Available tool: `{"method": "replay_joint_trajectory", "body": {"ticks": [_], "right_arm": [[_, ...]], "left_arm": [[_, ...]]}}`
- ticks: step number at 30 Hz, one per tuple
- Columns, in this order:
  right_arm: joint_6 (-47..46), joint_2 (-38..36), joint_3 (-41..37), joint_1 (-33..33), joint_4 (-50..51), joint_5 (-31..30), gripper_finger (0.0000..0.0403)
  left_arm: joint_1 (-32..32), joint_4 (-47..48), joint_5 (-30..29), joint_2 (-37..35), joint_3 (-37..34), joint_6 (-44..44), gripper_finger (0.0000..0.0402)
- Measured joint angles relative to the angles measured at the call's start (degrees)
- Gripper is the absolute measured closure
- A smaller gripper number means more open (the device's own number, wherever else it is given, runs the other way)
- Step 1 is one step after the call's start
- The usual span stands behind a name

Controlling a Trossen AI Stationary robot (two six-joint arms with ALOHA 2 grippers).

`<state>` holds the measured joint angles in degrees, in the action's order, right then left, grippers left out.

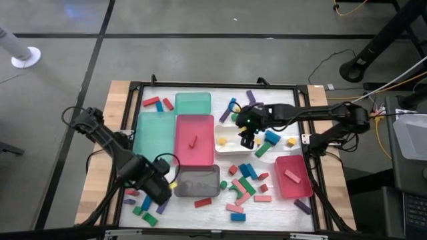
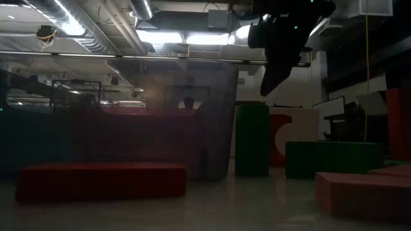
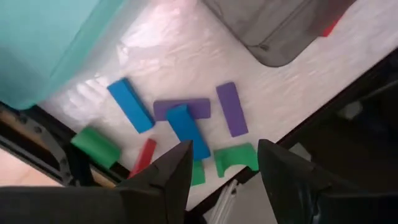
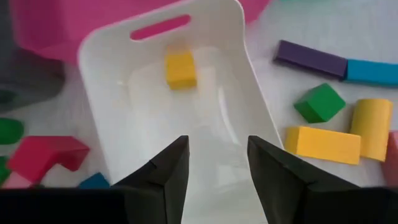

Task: Sort blocks
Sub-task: Put the blue block into the black bin

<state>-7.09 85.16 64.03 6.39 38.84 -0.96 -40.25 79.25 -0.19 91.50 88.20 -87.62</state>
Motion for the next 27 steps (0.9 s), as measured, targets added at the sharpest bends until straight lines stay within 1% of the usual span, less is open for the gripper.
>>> {"method": "replay_joint_trajectory", "body": {"ticks": [5,10,14,23,27], "right_arm": [[-0.34,1.68,-0.02,-0.03,0.01,0.75,0.0238],[-3.64,1.99,-0.02,-0.04,-0.46,2.56,0.0238],[-5.95,1.99,-0.02,-0.04,-1.76,3.62,0.0237],[-9.46,1.99,-0.02,-0.04,-1.93,4.22,0.0237],[-9.55,1.99,-0.02,-0.04,-1.92,4.22,0.0237]], "left_arm": [[-3.44,-4.51,-2.91,0.33,-0.77,-10.0,0.0233],[-6.62,-12.46,-2.94,0.41,-7.47,-15.18,0.0233],[-7.77,-12.32,-2.82,0.42,-12.55,-20.55,0.0233],[-7.8,-12.88,-2.75,0.42,-19.16,-20.41,0.0233],[-7.78,-14.41,-1.0,0.42,-21.95,-20.41,0.0233]]}}
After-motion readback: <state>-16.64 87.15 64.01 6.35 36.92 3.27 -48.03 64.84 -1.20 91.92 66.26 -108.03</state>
